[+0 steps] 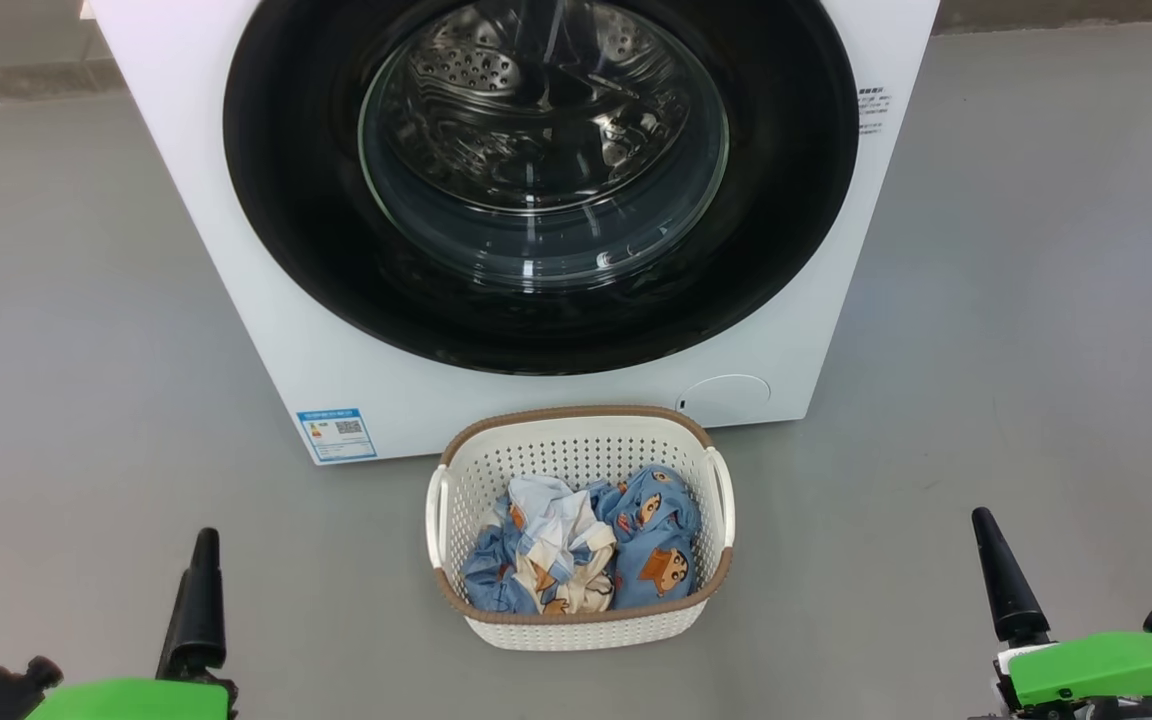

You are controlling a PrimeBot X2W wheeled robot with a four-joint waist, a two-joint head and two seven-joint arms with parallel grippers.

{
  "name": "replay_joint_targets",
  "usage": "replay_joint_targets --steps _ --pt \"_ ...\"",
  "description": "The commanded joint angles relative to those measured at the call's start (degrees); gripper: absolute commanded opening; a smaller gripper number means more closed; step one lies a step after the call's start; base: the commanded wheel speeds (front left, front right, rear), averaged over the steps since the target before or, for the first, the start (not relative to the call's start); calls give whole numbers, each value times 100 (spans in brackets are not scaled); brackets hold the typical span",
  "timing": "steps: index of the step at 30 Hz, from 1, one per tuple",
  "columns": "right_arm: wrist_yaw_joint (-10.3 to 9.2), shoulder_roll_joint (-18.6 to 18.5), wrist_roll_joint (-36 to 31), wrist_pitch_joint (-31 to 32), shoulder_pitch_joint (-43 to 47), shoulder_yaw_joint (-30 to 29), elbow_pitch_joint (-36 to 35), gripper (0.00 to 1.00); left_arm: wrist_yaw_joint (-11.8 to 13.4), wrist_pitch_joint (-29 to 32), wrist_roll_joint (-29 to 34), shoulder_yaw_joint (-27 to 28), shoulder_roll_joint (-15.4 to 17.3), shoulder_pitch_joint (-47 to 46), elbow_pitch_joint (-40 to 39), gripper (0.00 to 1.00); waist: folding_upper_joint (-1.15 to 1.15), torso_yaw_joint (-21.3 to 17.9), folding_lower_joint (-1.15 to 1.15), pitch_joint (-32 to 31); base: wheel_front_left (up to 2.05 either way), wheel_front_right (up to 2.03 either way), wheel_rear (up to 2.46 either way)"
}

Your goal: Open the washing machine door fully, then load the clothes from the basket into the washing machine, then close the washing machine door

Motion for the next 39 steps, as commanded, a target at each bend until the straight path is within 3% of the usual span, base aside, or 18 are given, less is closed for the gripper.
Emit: replay_joint_targets --steps 1,13,39 --pt "3 -73 -266 -75 -303 47 -134 100 -30 -68 264 76 106 -223 -208 100 0 2 -1 -4 0 0 0" --pt "4 -64 -1629 -276 -376 99 -115 100 -37 -270 1672 -42 168 -208 -326 100 0 7 -1 -29 0 0 0" --pt "6 -108 -3928 -695 -552 271 165 100 8 -691 3886 -346 308 -253 -297 100 0 29 -1 -39 0 0 0"
